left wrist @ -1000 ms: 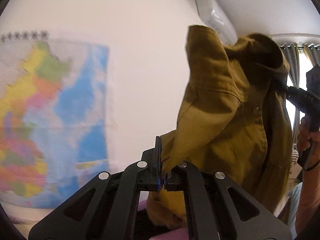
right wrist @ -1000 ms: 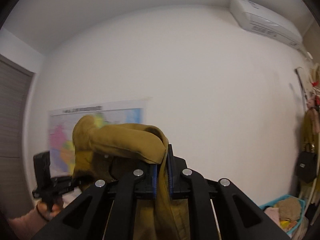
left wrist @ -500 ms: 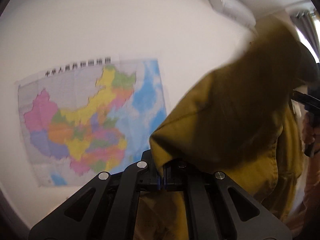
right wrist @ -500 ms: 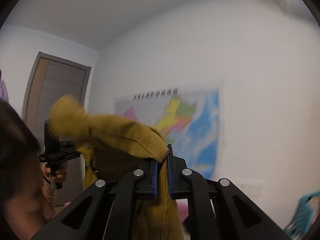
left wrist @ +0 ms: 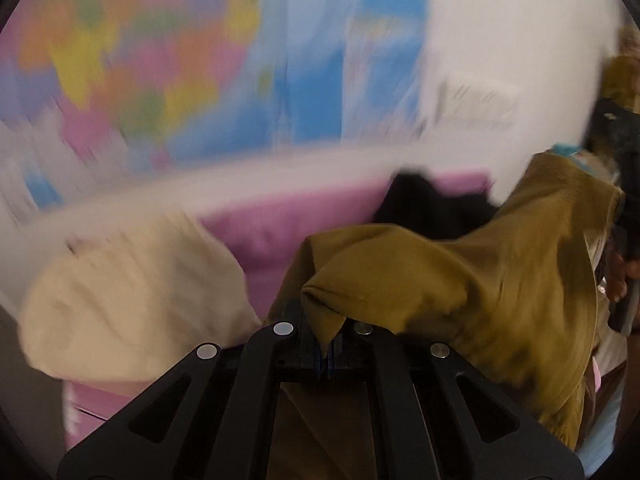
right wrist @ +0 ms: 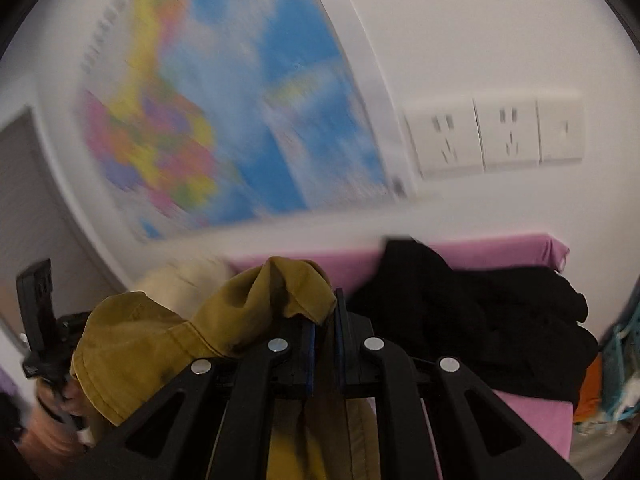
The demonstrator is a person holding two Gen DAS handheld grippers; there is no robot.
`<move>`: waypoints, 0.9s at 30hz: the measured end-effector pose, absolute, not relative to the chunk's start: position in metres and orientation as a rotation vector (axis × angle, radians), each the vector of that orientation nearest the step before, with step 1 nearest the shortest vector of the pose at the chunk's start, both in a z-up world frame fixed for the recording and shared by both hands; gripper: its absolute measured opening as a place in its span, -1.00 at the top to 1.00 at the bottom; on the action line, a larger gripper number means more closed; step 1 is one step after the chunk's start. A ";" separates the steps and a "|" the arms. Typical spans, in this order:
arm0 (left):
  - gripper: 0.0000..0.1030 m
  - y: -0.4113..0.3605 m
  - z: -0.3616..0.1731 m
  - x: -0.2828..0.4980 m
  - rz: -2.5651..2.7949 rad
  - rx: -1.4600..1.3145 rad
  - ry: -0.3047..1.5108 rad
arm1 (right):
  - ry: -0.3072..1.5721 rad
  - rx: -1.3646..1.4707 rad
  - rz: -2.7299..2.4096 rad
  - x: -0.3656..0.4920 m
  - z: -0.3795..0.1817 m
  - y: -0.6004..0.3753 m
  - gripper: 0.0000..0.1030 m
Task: Fold large clothes
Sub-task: 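Swing the held olive shirt out and lay it flat on the bed with the right gripper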
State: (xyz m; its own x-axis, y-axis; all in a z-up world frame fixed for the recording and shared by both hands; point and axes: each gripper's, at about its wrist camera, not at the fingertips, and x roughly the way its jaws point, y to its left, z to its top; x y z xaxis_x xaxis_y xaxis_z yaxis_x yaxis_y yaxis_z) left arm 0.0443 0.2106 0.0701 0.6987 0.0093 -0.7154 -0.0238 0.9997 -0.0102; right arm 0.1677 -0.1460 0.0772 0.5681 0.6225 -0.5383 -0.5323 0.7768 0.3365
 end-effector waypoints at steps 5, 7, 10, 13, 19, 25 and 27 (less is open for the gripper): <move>0.96 0.233 -0.008 0.123 0.070 -0.099 0.977 | 0.804 0.194 0.610 0.222 0.029 -0.135 0.85; 0.96 0.238 -0.024 0.144 0.088 -0.108 1.007 | 0.850 0.190 0.589 0.245 0.010 -0.129 0.86; 0.83 0.244 -0.047 0.166 0.116 -0.125 1.063 | 0.929 0.183 0.547 0.273 -0.020 -0.124 0.85; 0.38 0.247 -0.063 0.177 0.115 -0.126 1.108 | 0.998 0.190 0.490 0.291 -0.050 -0.122 0.73; -0.40 0.253 -0.033 0.137 0.028 -0.097 0.992 | 0.966 0.200 0.469 0.271 -0.028 -0.147 -0.28; -0.68 0.245 0.000 0.047 -0.101 -0.015 0.872 | 0.837 0.045 0.669 0.155 0.030 -0.168 -0.54; -0.68 0.230 -0.002 0.014 -0.169 0.017 0.883 | 0.825 -0.031 0.703 0.114 0.029 -0.164 -0.58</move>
